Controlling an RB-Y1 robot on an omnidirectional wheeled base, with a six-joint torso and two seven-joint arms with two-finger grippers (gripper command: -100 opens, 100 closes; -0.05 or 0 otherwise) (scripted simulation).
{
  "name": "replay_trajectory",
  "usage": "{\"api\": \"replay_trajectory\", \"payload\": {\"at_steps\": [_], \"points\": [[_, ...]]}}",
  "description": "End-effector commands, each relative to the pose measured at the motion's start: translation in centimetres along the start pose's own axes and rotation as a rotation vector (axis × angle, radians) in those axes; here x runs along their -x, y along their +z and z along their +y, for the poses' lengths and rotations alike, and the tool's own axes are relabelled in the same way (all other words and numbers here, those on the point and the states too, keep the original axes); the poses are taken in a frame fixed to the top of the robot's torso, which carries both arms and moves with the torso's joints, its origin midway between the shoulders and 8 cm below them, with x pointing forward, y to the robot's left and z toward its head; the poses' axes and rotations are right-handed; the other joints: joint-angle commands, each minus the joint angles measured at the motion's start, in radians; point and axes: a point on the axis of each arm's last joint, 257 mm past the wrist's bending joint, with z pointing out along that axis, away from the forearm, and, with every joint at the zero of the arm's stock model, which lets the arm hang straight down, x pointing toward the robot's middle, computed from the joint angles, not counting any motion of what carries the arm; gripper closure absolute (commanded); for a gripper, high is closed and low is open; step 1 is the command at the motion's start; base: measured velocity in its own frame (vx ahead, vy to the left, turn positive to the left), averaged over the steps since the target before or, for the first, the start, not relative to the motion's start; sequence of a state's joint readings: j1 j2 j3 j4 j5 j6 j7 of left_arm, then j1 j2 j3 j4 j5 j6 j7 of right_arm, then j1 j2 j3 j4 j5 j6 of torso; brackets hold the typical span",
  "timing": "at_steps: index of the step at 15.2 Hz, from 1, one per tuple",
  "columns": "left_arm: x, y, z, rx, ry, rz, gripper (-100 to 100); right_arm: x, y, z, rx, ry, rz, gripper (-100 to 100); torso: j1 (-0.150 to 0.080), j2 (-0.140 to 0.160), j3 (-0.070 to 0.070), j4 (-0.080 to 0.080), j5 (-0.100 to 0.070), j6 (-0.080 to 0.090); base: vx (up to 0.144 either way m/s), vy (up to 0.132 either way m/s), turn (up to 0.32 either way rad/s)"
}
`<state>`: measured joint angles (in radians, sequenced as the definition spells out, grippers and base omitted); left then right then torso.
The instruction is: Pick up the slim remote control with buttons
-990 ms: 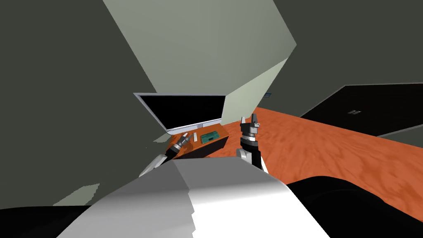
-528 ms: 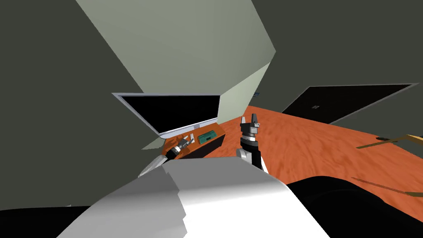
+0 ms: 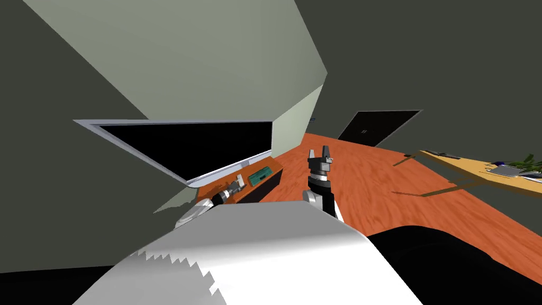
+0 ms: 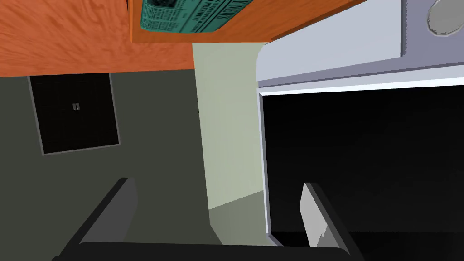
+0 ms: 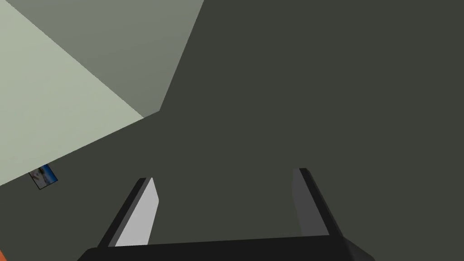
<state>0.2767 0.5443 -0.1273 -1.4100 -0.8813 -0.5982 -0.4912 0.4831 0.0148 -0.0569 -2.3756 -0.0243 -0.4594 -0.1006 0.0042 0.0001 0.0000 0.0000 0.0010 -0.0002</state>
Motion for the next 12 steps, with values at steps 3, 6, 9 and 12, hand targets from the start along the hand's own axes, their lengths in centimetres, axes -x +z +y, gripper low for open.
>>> {"api": "replay_trajectory", "payload": {"at_steps": [3, 6, 9, 12], "points": [[-3.7, -0.8, 0.3, -0.033, 0.097, 0.096, -100, 0.0, 0.0, 0.0, 0.0, 0.0, 0.0, 0, -0.002, -0.001, -0.001, 0.0, -0.001, 0.001, -0.018, 0.017, -0.2], [-6.3, -1.6, 0.6, -0.064, 0.175, 0.167, -100, 0.0, 0.0, 0.0, 0.0, 0.0, 0.0, 0, -0.001, 0.0, 0.0, 0.0, 0.0, 0.001, -0.03, 0.035, -0.287], [-9.5, -2.9, 1.0, -0.095, 0.244, 0.251, -100, 0.0, 0.0, 0.0, 0.0, 0.0, 0.0, 0, 0.001, 0.0, 0.0, 0.0, 0.0, 0.001, -0.037, 0.047, -0.294], [-11.5, -3.8, 1.4, -0.134, 0.322, 0.309, -100, 0.0, 0.0, 0.0, 0.0, 0.0, 0.0, 0, -0.002, -0.002, -0.001, 0.0, 0.0, 0.001, -0.001, 0.014, -0.233]]}}
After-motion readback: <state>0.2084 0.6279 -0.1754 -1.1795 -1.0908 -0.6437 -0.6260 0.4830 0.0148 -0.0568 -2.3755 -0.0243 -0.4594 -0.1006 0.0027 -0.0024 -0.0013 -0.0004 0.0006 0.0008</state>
